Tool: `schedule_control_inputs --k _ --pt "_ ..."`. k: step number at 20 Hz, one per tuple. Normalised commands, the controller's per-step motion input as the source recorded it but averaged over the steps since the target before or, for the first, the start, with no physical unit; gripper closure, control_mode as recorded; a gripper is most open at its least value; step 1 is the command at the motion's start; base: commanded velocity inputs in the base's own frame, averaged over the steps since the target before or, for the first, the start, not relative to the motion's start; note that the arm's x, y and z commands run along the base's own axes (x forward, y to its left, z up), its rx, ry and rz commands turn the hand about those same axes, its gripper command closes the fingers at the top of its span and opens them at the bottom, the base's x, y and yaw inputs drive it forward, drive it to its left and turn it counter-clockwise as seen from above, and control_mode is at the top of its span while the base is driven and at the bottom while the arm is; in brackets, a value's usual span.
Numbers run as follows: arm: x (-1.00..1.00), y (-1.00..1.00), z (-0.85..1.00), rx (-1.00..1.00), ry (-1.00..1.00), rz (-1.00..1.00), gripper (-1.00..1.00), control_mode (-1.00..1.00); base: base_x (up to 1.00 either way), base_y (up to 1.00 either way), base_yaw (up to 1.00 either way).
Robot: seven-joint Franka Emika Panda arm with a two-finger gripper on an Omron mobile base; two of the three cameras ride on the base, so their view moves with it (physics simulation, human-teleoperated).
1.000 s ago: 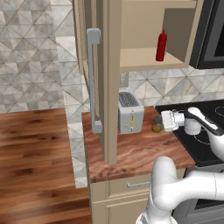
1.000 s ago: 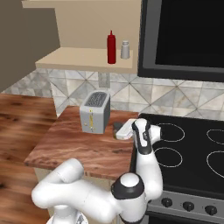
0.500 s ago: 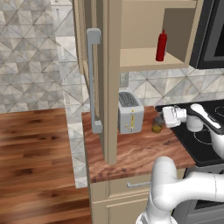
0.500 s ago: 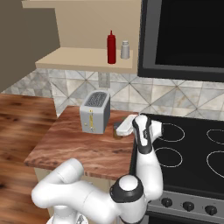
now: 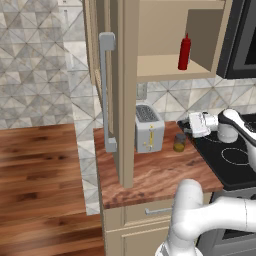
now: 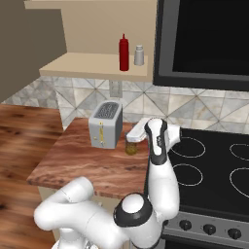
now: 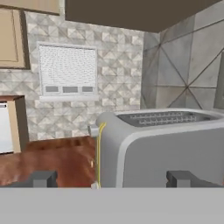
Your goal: Collect the turmeric, ketchup, and shaker from the cabinet and place them next to the stove.
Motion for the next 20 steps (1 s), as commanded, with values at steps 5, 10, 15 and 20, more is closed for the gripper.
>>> schedule_control_inputs --k 5,10,15,20 --pt "-0.34 0.39 0.56 -0.03 0.00 -0.21 -1.00 -1.00 0.00 0.00 0.00" --pt "-0.28 0.35 0.60 -0.01 0.00 -0.27 -1.00 -1.00 0.00 0.00 0.00" --pt "-0.26 0.08 0.70 -0.01 0.05 -0.30 -1.00 -1.00 0.00 0.00 0.00" --pt "-0.31 0.00 0.70 0.00 0.15 -0.31 -1.00 -1.00 0.00 0.00 0.00"
